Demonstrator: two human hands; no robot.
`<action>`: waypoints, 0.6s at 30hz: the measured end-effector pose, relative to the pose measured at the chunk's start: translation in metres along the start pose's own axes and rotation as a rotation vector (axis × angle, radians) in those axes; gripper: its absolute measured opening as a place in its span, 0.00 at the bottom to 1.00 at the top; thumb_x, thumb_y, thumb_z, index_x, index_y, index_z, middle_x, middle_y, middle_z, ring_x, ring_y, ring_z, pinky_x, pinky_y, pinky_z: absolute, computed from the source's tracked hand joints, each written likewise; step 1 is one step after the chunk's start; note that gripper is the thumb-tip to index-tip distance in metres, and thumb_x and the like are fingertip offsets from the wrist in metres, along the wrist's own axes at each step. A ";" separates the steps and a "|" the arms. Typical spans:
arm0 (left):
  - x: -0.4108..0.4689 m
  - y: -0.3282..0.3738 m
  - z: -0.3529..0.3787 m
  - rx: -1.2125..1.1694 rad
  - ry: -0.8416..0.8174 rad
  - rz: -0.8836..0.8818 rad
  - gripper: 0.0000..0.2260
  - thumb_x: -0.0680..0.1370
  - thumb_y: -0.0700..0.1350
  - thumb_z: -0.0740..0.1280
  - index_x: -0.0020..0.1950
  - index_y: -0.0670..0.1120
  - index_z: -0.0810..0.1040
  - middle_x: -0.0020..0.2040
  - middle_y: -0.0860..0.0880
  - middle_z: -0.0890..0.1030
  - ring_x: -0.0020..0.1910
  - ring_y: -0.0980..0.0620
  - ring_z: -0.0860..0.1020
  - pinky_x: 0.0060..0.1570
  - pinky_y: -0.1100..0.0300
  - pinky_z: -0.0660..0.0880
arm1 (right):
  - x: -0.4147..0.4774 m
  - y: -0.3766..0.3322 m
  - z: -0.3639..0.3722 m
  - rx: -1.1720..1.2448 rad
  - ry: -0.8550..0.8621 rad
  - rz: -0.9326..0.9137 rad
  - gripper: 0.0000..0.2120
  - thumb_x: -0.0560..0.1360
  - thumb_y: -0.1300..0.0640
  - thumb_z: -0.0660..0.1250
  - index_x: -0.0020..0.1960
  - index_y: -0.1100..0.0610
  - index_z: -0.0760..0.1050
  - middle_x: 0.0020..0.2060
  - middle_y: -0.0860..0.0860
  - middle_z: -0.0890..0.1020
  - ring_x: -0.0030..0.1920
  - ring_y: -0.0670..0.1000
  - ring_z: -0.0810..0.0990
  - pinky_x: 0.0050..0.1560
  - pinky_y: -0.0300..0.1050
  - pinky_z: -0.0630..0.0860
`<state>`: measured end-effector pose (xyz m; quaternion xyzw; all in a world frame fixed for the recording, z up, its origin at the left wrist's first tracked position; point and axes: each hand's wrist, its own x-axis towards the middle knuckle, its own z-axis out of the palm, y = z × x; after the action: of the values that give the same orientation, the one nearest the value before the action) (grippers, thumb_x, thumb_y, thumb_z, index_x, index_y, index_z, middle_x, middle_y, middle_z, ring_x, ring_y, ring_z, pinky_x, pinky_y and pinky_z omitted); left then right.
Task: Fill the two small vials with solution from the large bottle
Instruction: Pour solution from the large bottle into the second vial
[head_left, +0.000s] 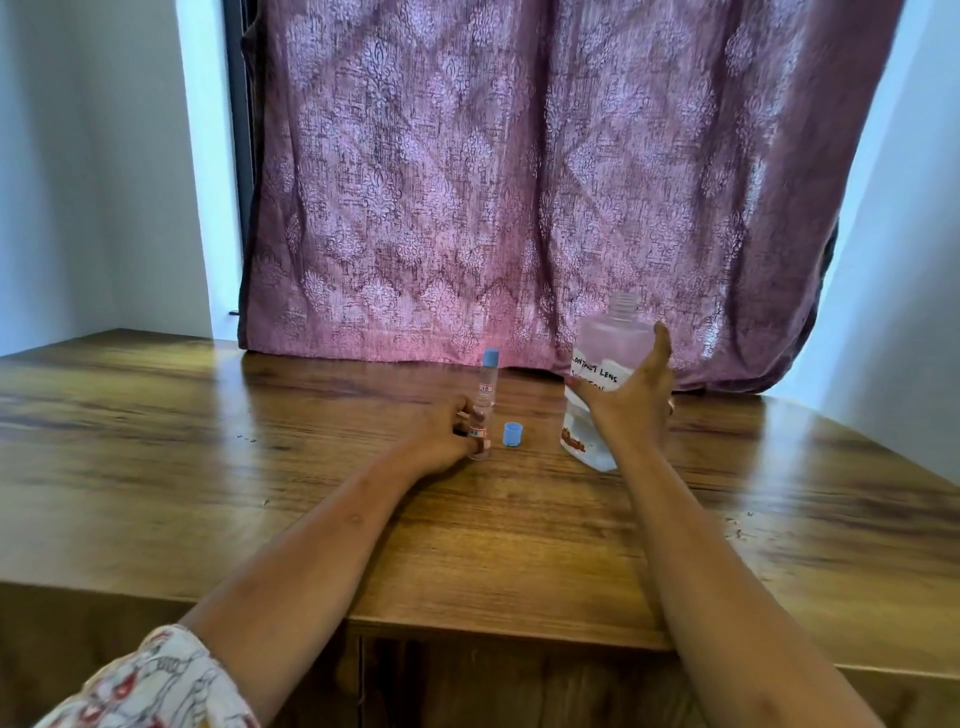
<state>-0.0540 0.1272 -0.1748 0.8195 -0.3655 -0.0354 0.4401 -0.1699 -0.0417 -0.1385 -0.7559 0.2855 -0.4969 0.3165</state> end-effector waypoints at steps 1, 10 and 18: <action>0.000 0.001 0.000 -0.002 -0.003 0.005 0.19 0.71 0.40 0.73 0.60 0.45 0.73 0.46 0.53 0.77 0.44 0.58 0.74 0.35 0.75 0.66 | 0.001 0.002 0.000 0.034 -0.008 -0.006 0.50 0.62 0.51 0.78 0.73 0.45 0.49 0.68 0.57 0.67 0.65 0.60 0.70 0.61 0.59 0.70; -0.001 0.003 0.000 -0.027 -0.034 0.023 0.21 0.72 0.39 0.72 0.61 0.47 0.69 0.46 0.55 0.77 0.43 0.60 0.74 0.37 0.73 0.65 | 0.018 0.017 0.004 0.099 -0.061 -0.088 0.41 0.63 0.57 0.78 0.69 0.55 0.58 0.62 0.59 0.70 0.60 0.59 0.72 0.49 0.45 0.68; -0.002 0.005 0.002 -0.072 -0.021 0.005 0.22 0.72 0.37 0.71 0.64 0.45 0.69 0.53 0.52 0.76 0.55 0.53 0.76 0.47 0.68 0.69 | -0.001 0.006 0.014 -0.182 -0.141 -0.433 0.39 0.65 0.54 0.76 0.68 0.51 0.56 0.62 0.58 0.68 0.54 0.62 0.77 0.46 0.55 0.79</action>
<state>-0.0593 0.1250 -0.1728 0.8018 -0.3704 -0.0560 0.4656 -0.1581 -0.0424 -0.1476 -0.8576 0.1376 -0.4714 0.1526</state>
